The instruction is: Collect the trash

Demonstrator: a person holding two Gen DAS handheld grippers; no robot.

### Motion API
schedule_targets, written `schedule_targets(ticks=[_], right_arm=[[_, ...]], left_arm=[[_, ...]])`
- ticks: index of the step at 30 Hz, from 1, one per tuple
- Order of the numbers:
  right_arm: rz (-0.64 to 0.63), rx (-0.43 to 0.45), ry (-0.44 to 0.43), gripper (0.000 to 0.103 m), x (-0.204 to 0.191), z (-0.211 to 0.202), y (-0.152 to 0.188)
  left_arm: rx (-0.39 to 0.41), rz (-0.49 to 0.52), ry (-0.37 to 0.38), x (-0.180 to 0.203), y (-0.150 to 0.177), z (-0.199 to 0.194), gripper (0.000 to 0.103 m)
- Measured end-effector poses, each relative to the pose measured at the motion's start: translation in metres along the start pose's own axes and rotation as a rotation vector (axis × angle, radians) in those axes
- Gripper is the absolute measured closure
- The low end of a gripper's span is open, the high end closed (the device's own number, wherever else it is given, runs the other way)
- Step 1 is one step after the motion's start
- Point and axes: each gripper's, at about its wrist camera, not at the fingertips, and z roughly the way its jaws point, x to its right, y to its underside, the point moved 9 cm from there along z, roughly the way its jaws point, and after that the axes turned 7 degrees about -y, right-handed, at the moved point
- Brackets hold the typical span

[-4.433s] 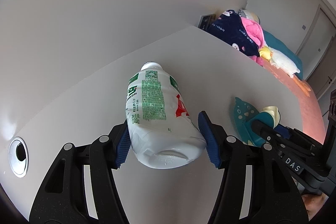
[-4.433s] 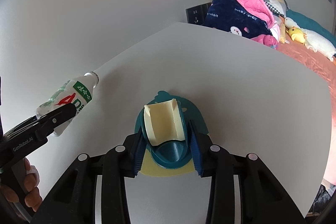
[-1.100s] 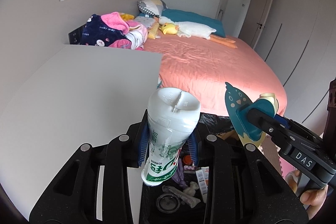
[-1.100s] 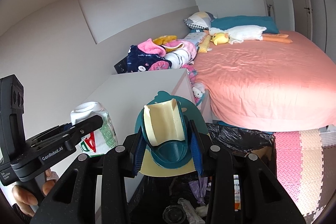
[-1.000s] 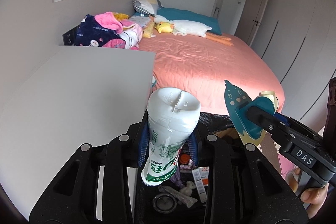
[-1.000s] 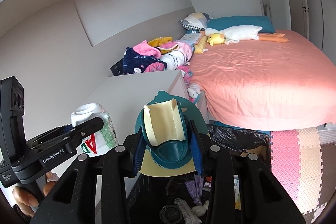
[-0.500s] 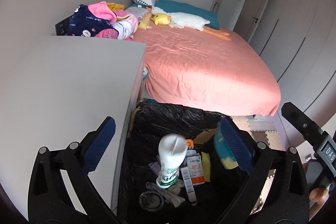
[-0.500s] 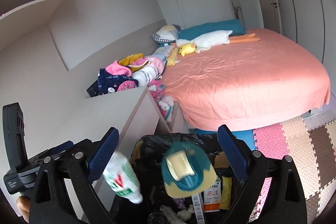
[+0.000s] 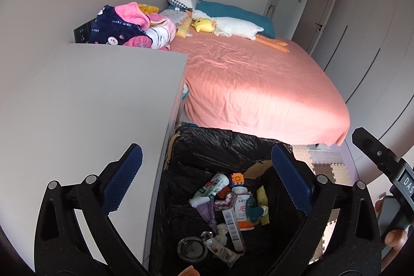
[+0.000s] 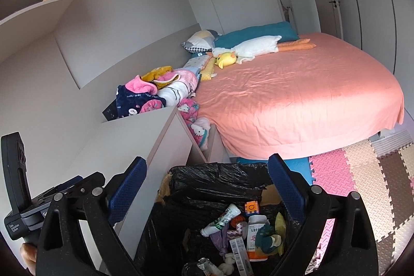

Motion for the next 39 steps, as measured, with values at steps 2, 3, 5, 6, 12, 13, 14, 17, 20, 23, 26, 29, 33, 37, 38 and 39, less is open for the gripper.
schedule_targets(ticks=[2,3,5,6,12,13,14,17,20,23,26,29,33,37,38,39], right_arm=[[-0.001,-0.001,0.001,0.009,0.0000,0.0002,0.0002],[-0.002,-0.002,0.002,0.009,0.0000,0.0002,0.0003],[-0.001,-0.001,0.000,0.009,-0.0001,0.0000,0.0000],[-0.001,-0.002,0.000,0.009,0.0000,-0.0003,0.0004],[-0.004,0.000,0.000,0.009,-0.0005,0.0002,0.0008],[-0.005,-0.001,0.000,0.009,-0.0006,0.0003,0.0012],[-0.007,-0.002,0.002,0.009,-0.0006,0.0003,0.0016],[-0.009,-0.003,0.002,0.009,-0.0014,0.0006,0.0023],[-0.008,-0.002,0.001,0.009,-0.0016,0.0006,0.0022],[-0.009,-0.002,0.002,0.009,-0.0019,0.0006,0.0020],[-0.008,-0.001,0.003,0.009,-0.0019,0.0006,0.0019],[-0.008,-0.003,0.004,0.009,-0.0021,0.0008,0.0028],[-0.009,-0.001,0.003,0.009,-0.0023,0.0005,0.0025],[-0.010,-0.002,0.004,0.009,-0.0024,0.0005,0.0025],[-0.010,-0.002,0.004,0.009,-0.0024,0.0004,0.0025],[-0.009,-0.001,0.004,0.009,-0.0025,0.0004,0.0023]], left_arm=[[-0.001,0.005,0.000,0.0003,0.0002,0.0005,0.006],[0.000,0.006,0.000,0.0005,0.0001,0.0006,0.006],[0.000,0.006,0.005,0.0009,0.0001,0.0003,0.006],[0.000,0.007,0.007,0.0012,-0.0002,0.0005,0.006],[-0.004,0.031,0.005,0.0061,-0.0002,0.0008,0.006],[-0.007,0.034,0.007,0.0066,-0.0001,0.0012,0.006],[-0.008,0.035,0.009,0.0069,-0.0001,0.0010,0.006],[-0.003,0.037,0.008,0.0075,-0.0002,0.0001,0.006],[0.001,0.033,0.020,0.0080,-0.0012,-0.0010,0.006],[0.011,0.043,0.005,0.0076,-0.0018,-0.0021,0.006],[0.015,0.044,0.007,0.0078,-0.0021,-0.0033,0.006],[0.020,0.045,0.007,0.0078,-0.0024,-0.0046,0.006],[0.024,0.045,0.002,0.0068,-0.0015,-0.0064,0.006],[0.021,0.054,0.004,0.0085,-0.0006,-0.0061,0.006],[0.020,0.057,0.001,0.0086,-0.0003,-0.0060,0.006],[0.019,0.061,-0.001,0.0092,-0.0001,-0.0059,0.006]])
